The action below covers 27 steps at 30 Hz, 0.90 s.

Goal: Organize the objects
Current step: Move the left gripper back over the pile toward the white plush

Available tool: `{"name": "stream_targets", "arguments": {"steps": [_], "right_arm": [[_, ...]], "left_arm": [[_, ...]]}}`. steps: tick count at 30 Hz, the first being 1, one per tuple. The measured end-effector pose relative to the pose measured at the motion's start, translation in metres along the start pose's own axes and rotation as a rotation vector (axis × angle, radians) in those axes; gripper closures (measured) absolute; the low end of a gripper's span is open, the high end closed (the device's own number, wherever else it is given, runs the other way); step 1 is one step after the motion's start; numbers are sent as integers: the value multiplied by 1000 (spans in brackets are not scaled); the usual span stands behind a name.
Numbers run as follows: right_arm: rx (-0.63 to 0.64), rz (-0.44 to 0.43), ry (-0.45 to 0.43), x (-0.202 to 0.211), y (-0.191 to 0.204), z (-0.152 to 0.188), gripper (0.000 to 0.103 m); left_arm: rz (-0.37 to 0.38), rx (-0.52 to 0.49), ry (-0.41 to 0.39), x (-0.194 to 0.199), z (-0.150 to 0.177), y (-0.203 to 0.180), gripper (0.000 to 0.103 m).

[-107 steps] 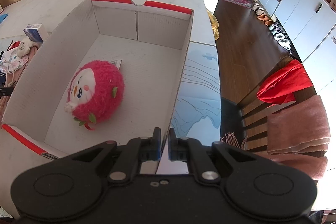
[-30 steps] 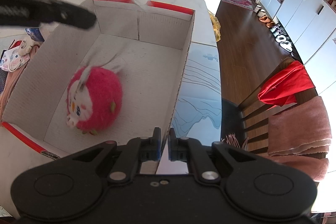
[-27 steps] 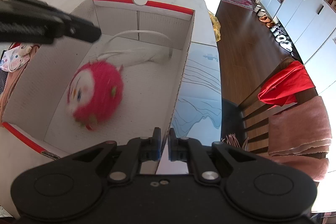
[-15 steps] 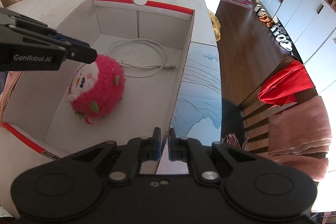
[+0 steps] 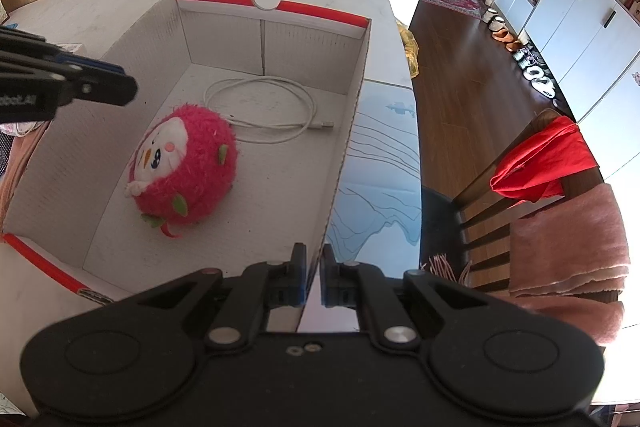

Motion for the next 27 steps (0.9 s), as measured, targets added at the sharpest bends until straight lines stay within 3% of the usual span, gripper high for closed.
{"name": "stream_targets", "arguments": {"steps": [3,8,11,13,15,20,27], "right_arm": [[0,0,0,1,0,0,97],[2,0,-1,-1,-1,0,97],[3,0,-2,-1,-2,0,97],[2,0,-1,-1,-3,0,97],[2,0,-1,-1,-3,0,97],[0,-3,0,-2,-4,1,97],[-2,-7,0,-1,-6,1,97]], "left_arm": [[-21,8,-7,9,4,6,92],[-64,35,-13,22,12,19,82],[-96,46,-19,31,17,28,71],[-122,59,-31,39,21,34,52],[-148,72,-51,48,25,41,42],[-180,101,-45,60,37,54,41],[-206,163,-20,71,64,72,28]]}}
Point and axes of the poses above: each gripper's, at about its wrist camera, not at the fingertips, and x roughly against the way its jaws point, y to its left, z to its underside, the point moved 7 cm from there along -x, roughly the way its jaws point, and after that the axes turned 13 degrees about -x, right-handed, at the moved point
